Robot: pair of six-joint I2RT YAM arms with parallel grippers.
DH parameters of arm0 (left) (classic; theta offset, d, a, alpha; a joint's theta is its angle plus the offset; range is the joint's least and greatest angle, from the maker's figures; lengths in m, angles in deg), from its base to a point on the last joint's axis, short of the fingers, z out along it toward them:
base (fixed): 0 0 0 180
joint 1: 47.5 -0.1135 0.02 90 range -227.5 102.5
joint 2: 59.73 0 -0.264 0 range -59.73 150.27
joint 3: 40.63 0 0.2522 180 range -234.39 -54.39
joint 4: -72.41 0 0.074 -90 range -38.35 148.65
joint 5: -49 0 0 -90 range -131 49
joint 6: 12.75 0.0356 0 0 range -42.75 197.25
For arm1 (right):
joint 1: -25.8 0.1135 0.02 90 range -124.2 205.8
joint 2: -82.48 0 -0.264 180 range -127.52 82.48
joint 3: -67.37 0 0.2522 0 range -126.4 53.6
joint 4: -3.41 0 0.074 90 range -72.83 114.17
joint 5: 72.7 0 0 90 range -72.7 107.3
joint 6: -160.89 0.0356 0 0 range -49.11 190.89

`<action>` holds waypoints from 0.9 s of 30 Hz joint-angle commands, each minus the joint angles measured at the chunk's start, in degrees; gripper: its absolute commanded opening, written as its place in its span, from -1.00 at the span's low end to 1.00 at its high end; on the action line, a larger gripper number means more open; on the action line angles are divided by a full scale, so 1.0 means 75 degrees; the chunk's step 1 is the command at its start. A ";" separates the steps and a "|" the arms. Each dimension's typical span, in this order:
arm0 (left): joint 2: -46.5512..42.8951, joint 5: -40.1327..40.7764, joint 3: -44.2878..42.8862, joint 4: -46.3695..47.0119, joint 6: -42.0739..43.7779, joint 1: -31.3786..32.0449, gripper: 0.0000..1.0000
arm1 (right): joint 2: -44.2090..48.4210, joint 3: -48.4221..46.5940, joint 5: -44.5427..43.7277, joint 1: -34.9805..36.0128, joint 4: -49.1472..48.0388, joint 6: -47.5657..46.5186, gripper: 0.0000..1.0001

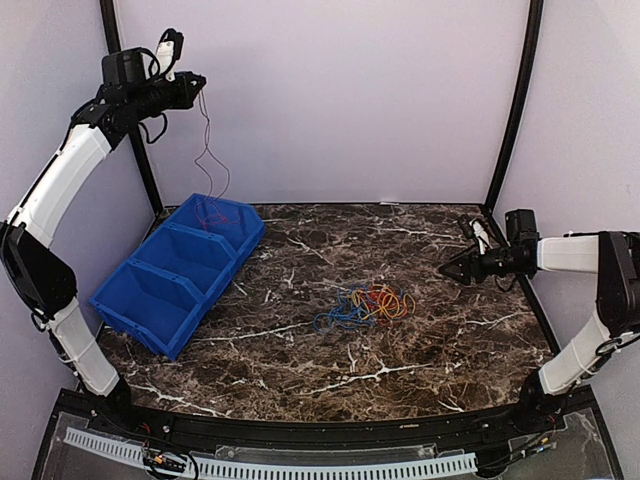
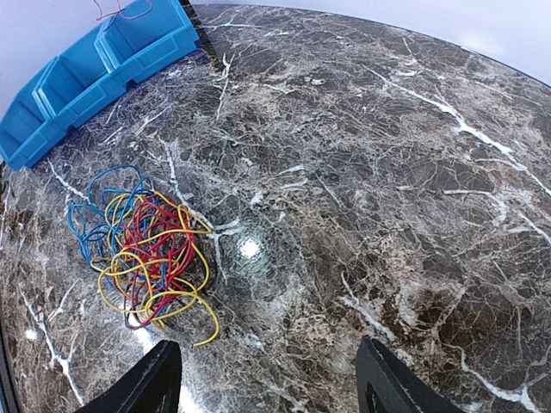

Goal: Untangle the cables

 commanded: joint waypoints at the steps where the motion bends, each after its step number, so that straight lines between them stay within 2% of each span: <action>1: 0.0031 0.0069 -0.0052 0.0146 0.0150 -0.0084 -1.00 | -0.0072 -0.0145 0.0074 -0.0014 -0.0007 -0.0127 0.42; 11: 0.0504 0.0033 0.0056 0.0092 0.0053 -0.0327 -1.00 | -0.0080 -0.0139 -0.0003 -0.0014 0.0056 -0.0244 0.42; 21: -0.0149 0.0474 0.1690 0.0503 0.0363 -0.0507 -1.00 | -0.0359 -0.0247 0.0042 -0.0008 0.0168 -0.0286 0.42; 27: -0.0029 0.0524 0.2494 0.0569 -0.0023 -0.0818 -1.00 | -0.0471 -0.0309 0.0044 -0.0014 0.0257 -0.0305 0.42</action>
